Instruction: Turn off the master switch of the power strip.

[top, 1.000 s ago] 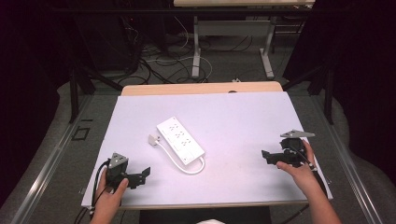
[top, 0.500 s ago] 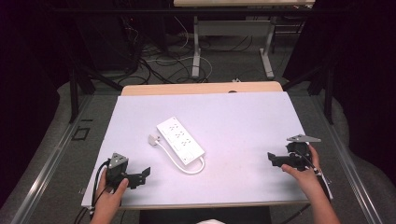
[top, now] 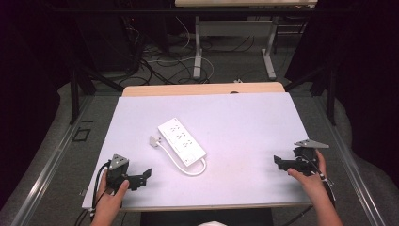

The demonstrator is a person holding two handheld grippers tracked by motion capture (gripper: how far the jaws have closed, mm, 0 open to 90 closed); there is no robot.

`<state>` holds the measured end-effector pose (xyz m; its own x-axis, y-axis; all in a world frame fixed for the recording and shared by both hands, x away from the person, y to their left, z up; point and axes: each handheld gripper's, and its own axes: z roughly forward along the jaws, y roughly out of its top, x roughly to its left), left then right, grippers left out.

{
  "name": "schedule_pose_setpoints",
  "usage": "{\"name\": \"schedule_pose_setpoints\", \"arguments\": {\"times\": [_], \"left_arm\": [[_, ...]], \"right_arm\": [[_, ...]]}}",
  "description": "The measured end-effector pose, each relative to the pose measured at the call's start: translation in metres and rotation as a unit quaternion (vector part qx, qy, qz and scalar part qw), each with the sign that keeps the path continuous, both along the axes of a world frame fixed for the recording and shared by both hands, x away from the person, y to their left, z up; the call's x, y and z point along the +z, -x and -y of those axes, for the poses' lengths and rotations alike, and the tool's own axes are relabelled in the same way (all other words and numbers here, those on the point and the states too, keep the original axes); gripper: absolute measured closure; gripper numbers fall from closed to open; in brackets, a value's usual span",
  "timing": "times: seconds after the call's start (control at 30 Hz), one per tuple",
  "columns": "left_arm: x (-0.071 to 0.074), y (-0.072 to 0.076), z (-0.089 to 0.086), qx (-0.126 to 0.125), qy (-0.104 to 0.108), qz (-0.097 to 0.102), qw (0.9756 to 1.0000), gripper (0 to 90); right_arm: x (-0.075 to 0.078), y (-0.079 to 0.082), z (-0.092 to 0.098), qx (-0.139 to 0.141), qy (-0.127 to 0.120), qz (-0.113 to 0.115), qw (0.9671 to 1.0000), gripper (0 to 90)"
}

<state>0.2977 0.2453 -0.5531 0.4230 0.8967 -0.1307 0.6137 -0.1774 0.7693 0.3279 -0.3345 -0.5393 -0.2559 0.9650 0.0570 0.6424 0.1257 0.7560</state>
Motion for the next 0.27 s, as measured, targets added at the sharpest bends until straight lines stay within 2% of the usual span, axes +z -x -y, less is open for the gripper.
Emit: {"name": "schedule_pose_setpoints", "arguments": {"times": [0.27], "left_arm": [[0.0001,-0.0002,0.0002,-0.001,0.001,-0.002,1.0000,1.1]], "right_arm": [[-0.0012,0.0011,0.0017,-0.001,0.000,0.005,1.0000,0.1]]}}
